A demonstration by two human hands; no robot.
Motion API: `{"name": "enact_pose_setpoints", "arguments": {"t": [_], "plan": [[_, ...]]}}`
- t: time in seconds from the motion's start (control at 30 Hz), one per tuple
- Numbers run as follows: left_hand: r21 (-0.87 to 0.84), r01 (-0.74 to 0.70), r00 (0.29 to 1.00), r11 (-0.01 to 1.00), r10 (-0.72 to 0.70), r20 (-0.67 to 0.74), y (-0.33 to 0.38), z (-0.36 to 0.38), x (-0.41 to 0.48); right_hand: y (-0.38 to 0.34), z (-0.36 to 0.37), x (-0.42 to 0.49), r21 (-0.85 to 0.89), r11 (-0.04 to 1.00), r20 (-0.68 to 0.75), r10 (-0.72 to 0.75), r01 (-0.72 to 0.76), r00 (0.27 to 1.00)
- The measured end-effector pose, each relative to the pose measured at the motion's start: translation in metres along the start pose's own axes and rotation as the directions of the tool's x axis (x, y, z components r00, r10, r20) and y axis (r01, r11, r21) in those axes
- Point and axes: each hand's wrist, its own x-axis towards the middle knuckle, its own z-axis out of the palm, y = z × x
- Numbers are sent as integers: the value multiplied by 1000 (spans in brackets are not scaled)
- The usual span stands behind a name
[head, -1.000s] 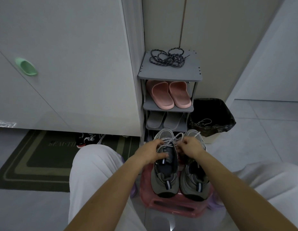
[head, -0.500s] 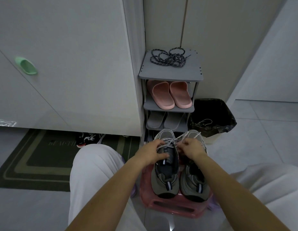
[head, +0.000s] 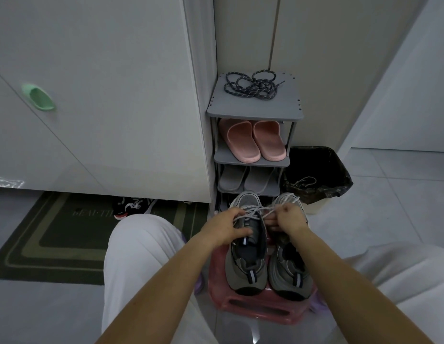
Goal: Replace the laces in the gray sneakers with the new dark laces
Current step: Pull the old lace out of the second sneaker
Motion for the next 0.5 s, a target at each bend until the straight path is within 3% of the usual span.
{"name": "enact_pose_setpoints", "arguments": {"t": [0.1,0.23,0.33,0.5], "plan": [[5,-3,1000,1000,3,-1,0,0,-1,0,-2,2,130,991,-43,7,-1,999],[11,0,1000,1000,0,-3,0,-1,0,2,-4,1,-115,991,139,-47,64,989],[14,-1,1000,1000,1,0,1,-1,0,4,-3,3,-238,966,151,-68,103,986],[14,-4,1000,1000,4,8,2,-1,-2,3,-2,5,85,996,3,8,-8,1000]]}}
